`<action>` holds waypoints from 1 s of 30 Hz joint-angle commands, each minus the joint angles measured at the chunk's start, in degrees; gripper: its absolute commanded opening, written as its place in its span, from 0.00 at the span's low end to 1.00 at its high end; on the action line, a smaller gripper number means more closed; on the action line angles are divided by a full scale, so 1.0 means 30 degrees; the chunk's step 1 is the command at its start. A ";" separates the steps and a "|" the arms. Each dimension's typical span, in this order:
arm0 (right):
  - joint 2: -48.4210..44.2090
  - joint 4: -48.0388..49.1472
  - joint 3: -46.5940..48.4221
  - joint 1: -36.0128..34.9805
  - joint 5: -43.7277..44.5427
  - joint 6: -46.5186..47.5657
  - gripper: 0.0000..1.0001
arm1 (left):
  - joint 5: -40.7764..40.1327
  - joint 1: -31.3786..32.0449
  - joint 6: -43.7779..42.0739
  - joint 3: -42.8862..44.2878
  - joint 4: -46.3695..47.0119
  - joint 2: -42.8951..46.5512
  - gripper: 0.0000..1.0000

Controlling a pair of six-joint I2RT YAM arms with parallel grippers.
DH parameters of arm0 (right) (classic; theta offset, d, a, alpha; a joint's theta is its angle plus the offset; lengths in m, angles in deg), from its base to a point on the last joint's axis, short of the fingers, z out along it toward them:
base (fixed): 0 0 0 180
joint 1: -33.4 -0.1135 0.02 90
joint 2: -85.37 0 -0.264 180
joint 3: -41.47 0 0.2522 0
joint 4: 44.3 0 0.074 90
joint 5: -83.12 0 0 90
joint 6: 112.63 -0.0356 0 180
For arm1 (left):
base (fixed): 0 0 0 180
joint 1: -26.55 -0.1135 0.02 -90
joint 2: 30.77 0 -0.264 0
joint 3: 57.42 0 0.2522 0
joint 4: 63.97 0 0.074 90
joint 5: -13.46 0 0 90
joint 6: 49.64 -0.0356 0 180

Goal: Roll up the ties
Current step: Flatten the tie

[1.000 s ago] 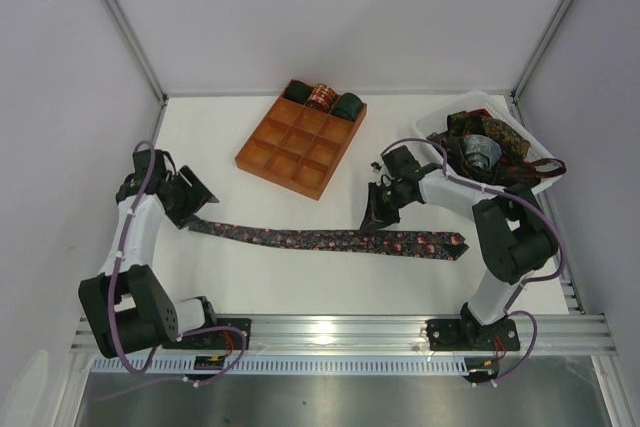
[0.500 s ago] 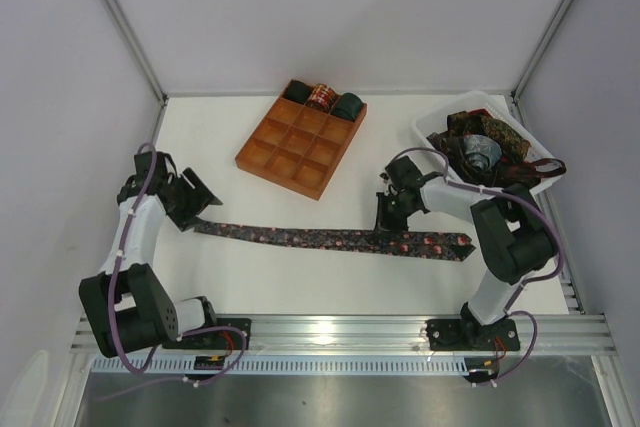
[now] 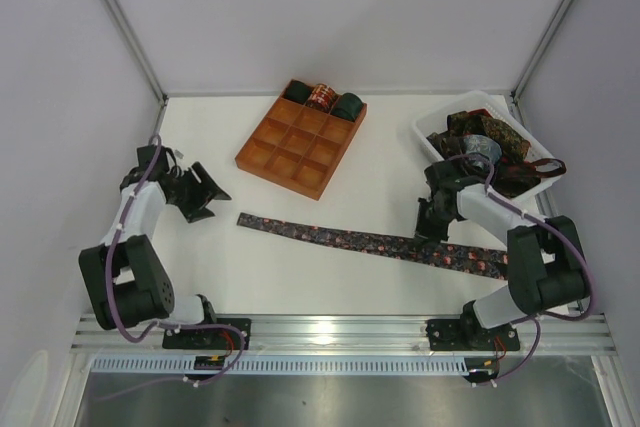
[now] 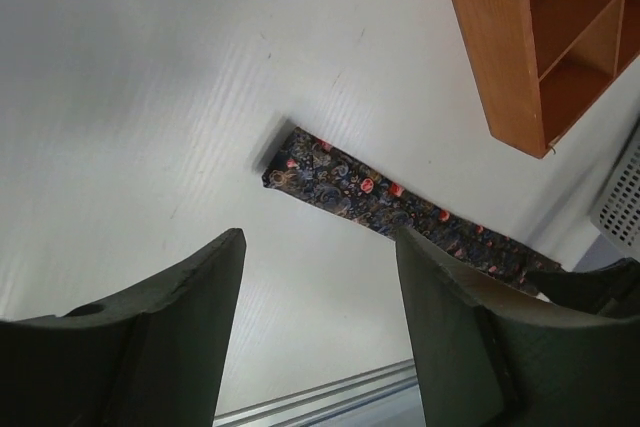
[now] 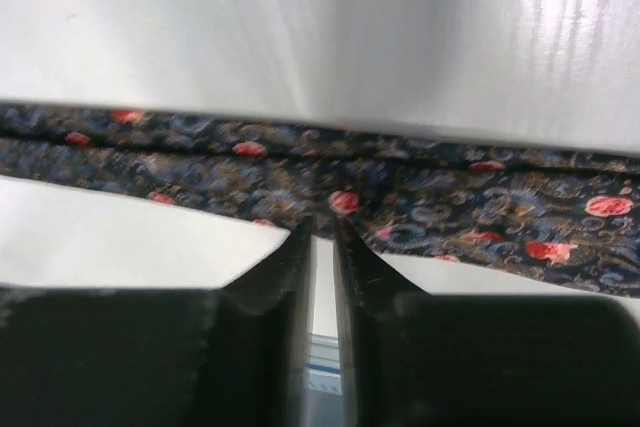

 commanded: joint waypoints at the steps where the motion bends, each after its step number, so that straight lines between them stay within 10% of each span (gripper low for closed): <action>1: -0.1132 -0.0984 0.2419 -0.0943 -0.0607 0.1570 0.33 | 0.3560 -0.0185 -0.0773 -0.0317 0.1513 -0.1173 0.68; 4: -0.1048 0.0621 0.3886 -0.2467 -0.2885 0.2277 0.49 | 0.4181 -0.0156 -0.1416 -0.0377 0.2042 -0.2373 0.65; 16: 0.8646 0.9293 0.9981 -0.7682 -1.0860 -0.3663 0.34 | 0.4184 -0.0127 -0.3878 0.0237 0.2248 -0.5598 0.61; 22: 1.1165 0.9978 1.2615 -0.8826 -0.8555 -0.6715 0.00 | 0.4007 -0.0097 -0.4494 0.0238 0.2599 -0.6506 0.57; 30: 1.1579 1.0412 1.3790 -1.0526 -0.4388 -0.8503 0.00 | 0.4211 0.0108 -0.4758 0.0355 0.3126 -0.7092 0.57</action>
